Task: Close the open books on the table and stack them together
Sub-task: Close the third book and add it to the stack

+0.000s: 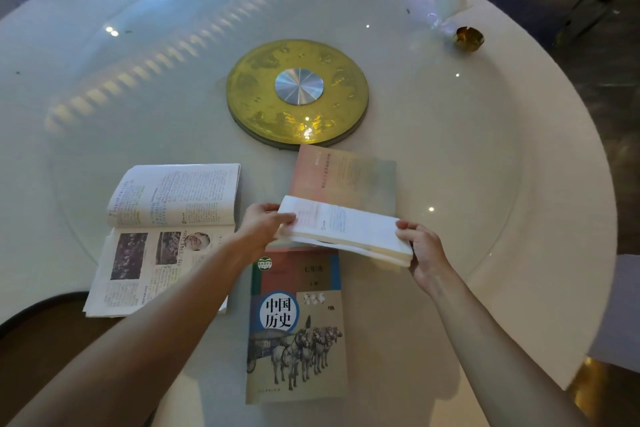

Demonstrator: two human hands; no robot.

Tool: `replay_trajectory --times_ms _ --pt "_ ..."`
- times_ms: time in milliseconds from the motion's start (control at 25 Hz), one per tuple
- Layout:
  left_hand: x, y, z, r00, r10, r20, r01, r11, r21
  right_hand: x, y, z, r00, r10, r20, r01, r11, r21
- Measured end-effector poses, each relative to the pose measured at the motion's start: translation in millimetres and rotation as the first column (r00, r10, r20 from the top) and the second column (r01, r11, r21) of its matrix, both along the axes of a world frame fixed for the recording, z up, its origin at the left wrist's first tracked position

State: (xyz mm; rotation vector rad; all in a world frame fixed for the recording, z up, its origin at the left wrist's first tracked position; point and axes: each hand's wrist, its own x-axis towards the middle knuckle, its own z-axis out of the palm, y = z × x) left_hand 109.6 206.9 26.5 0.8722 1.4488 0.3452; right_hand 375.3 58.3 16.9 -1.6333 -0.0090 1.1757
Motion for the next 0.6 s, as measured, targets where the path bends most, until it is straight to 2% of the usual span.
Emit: replay_trajectory --times_ms 120,240,360,480,600 --pt "2.0 -20.2 3.5 0.979 0.109 0.173 -0.093 0.991 -0.098 9.8 -27.2 3.7 1.0 -0.002 -0.014 0.002 1.0 -0.014" --pt "11.4 -19.9 4.2 0.932 0.212 0.295 -0.162 0.969 -0.186 20.2 -30.2 7.2 0.995 -0.036 -0.094 0.042 0.997 0.062" --pt "27.0 -9.6 6.8 0.89 0.241 0.387 -0.165 0.961 -0.221 28.2 -15.1 8.2 0.988 -0.012 -0.155 0.032 0.991 0.127" --pt "46.7 -6.2 1.0 0.876 0.3 0.377 -0.196 0.936 -0.292 40.2 9.7 4.0 0.985 0.018 -0.169 0.004 0.992 0.125" --pt "76.2 -22.5 -13.7 0.93 0.234 0.282 -0.145 0.942 -0.304 51.1 40.4 -4.9 0.988 0.148 -0.043 -0.149 0.989 -0.008"
